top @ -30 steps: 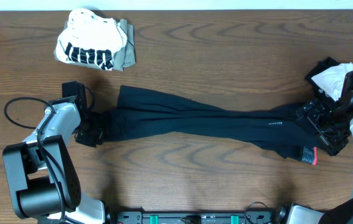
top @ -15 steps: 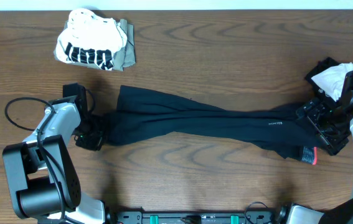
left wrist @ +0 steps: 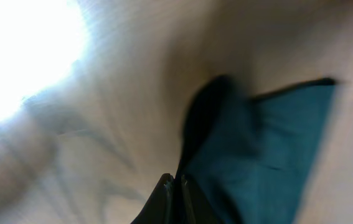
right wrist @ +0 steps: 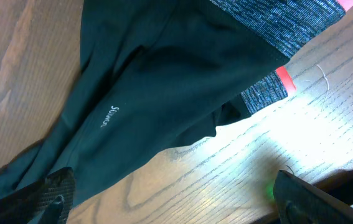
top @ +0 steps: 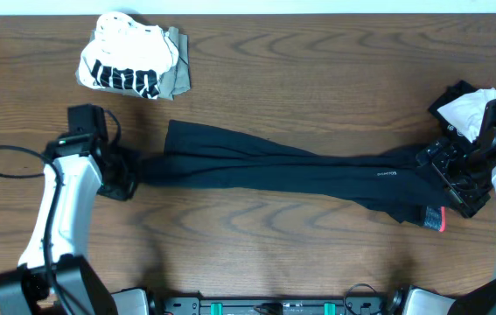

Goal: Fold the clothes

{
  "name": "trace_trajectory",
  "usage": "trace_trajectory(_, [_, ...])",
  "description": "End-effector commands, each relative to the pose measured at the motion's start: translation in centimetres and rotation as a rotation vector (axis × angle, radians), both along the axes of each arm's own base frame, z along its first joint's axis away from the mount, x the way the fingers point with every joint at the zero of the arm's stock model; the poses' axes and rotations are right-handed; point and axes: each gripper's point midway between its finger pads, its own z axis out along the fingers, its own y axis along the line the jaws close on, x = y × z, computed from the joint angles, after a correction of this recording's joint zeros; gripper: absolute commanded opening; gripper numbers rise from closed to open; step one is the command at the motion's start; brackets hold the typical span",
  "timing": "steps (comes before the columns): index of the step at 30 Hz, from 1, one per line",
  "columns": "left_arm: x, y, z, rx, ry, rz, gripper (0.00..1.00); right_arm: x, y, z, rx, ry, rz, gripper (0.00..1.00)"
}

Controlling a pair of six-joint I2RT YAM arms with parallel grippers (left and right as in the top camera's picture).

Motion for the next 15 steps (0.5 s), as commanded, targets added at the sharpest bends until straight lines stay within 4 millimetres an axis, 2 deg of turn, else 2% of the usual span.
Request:
trace_trajectory(1, [1.9,0.5,2.0,0.014,-0.080,0.022,0.06,0.5,0.1,0.7,-0.019,-0.028,0.032,0.99])
trace_trajectory(9, [5.6,1.3,3.0,0.029,-0.220,0.058,0.06,0.1,0.2,0.7,-0.013,-0.011,0.032,0.99])
trace_trajectory(15, [8.2,1.4,2.9,0.048,-0.295,0.046,0.06,-0.1,0.3,0.7,-0.010,-0.003,0.032,0.99])
